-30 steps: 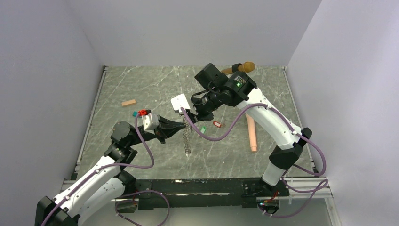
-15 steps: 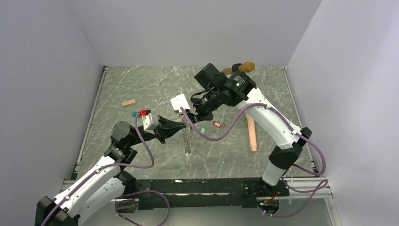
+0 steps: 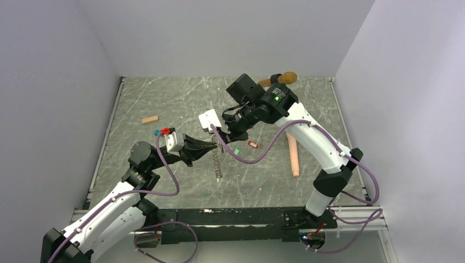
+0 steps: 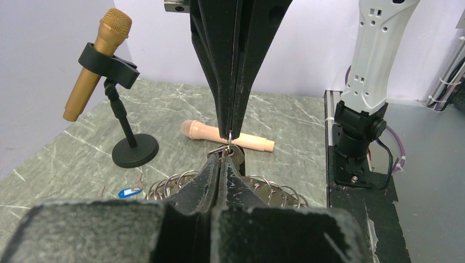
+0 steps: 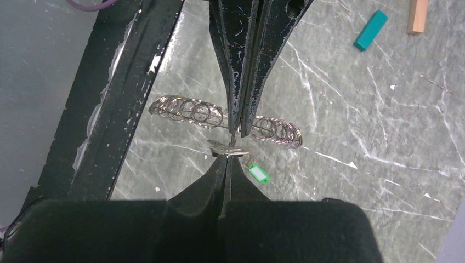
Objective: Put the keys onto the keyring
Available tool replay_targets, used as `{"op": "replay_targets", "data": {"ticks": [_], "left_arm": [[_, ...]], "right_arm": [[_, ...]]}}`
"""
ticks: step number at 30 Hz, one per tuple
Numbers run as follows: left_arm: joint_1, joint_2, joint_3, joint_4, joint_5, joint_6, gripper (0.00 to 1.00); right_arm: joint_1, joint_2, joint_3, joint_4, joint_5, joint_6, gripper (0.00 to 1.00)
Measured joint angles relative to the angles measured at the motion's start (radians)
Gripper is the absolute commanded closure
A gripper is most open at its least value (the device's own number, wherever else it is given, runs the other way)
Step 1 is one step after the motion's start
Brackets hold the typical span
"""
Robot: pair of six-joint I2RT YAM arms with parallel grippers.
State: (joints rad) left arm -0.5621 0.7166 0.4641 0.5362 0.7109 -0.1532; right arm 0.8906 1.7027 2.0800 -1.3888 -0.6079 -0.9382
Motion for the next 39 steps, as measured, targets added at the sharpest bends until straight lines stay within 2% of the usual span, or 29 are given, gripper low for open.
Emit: {"op": "replay_targets", "data": {"ticks": [39], "left_arm": [[0.000,-0.011,0.000,-0.024,0.000,0.009,1.00]], "right_arm": [[-0.006,0.005,0.000,-0.001,-0.004,0.000,1.00]]}}
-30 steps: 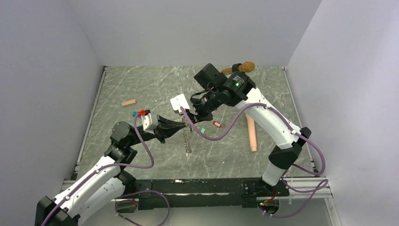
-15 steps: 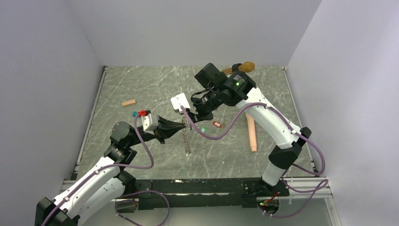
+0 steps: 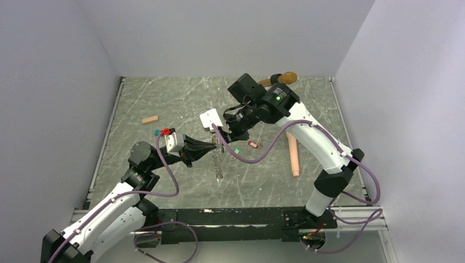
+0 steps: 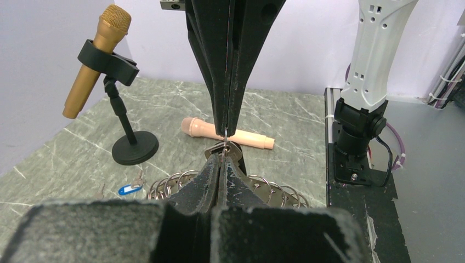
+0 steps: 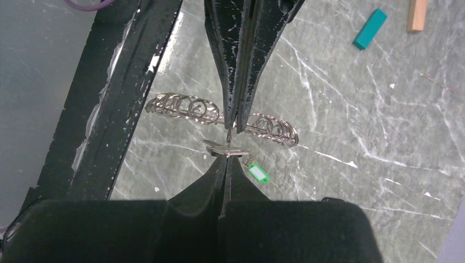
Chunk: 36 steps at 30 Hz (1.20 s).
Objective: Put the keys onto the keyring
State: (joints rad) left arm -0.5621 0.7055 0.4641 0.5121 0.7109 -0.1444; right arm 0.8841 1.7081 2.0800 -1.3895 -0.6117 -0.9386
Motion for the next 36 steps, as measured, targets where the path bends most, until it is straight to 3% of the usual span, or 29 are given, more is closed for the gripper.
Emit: {"op": "replay_targets", "data": {"ticks": [36], "left_arm": [[0.001,-0.010,0.000,-0.023,-0.008,0.012,1.00]], "right_arm": [[-0.013,0.014,-0.003,-0.002,-0.007,0.000,1.00]]}}
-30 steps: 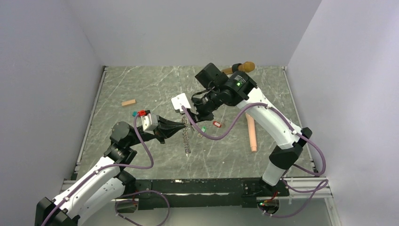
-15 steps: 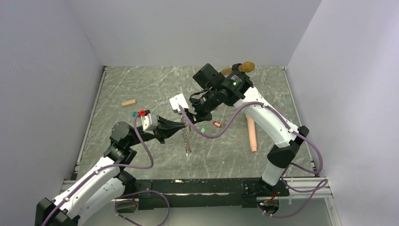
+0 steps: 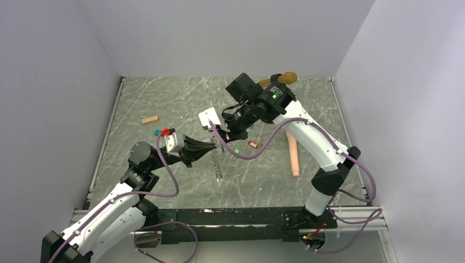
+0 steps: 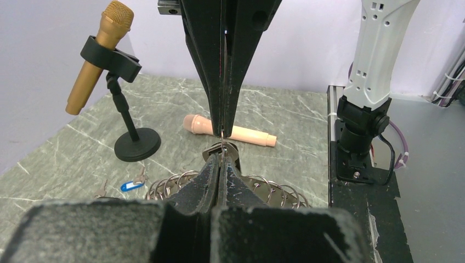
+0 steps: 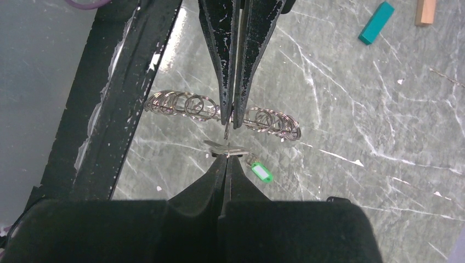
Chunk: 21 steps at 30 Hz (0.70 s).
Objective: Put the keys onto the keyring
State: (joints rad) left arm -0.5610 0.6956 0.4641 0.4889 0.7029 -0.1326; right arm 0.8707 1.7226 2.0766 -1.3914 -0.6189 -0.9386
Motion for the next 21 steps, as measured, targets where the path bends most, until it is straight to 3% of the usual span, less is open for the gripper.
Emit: {"op": "replay_targets", "data": {"ticks": [21], "left_arm": [[0.000,0.002,0.000,0.007,0.000,-0.006,1.00]], "right_arm": [[-0.001,0.000,0.000,0.000,-0.015,0.000,1.00]]}}
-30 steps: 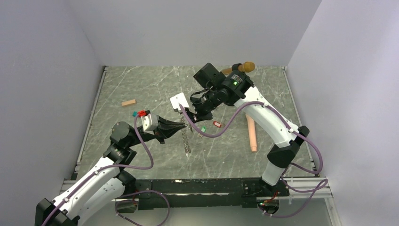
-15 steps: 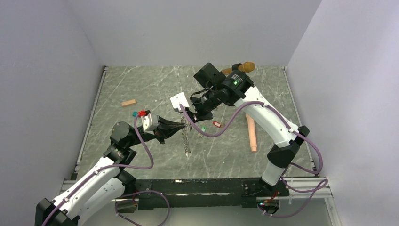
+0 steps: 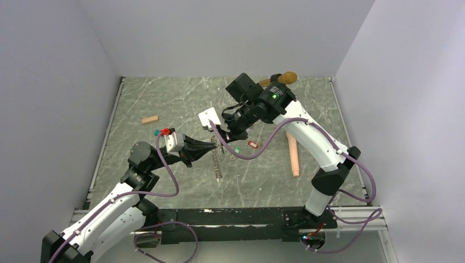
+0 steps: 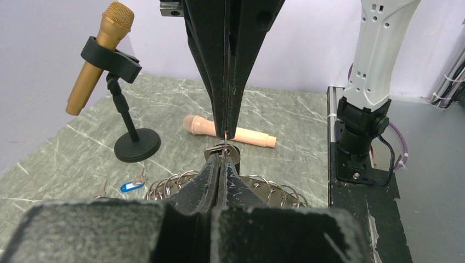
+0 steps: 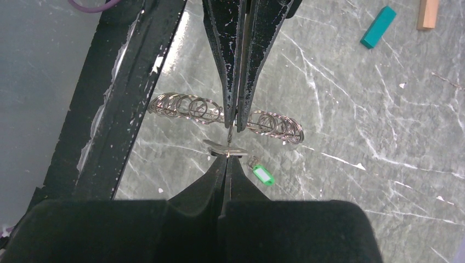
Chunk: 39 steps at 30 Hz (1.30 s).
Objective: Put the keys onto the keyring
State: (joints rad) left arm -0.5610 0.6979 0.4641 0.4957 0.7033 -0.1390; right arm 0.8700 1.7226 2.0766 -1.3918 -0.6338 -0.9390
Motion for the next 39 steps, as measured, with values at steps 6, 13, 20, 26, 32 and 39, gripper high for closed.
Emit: {"op": "replay_targets", "data": {"ticks": [6,13,20,26,32,39], "left_arm": [[0.000,0.006,0.000,0.009,0.003,-0.005,1.00],[0.002,0.009,0.000,0.019,0.007,-0.013,1.00],[0.002,0.020,0.000,0.032,0.008,-0.028,1.00],[0.002,0.020,0.000,0.041,0.010,-0.039,1.00],[0.002,0.027,0.000,0.055,0.013,-0.044,1.00],[0.002,0.031,-0.002,0.064,0.014,-0.052,1.00]], "right_arm": [[0.000,0.000,0.000,-0.001,-0.001,0.000,1.00],[0.000,0.000,0.000,-0.003,-0.003,0.000,1.00],[-0.003,0.000,0.000,-0.007,-0.003,0.000,1.00],[-0.003,0.000,0.000,-0.008,-0.004,-0.002,1.00],[-0.004,0.000,0.000,-0.011,-0.004,-0.003,1.00],[-0.005,0.000,0.000,-0.014,-0.007,-0.003,1.00]]}}
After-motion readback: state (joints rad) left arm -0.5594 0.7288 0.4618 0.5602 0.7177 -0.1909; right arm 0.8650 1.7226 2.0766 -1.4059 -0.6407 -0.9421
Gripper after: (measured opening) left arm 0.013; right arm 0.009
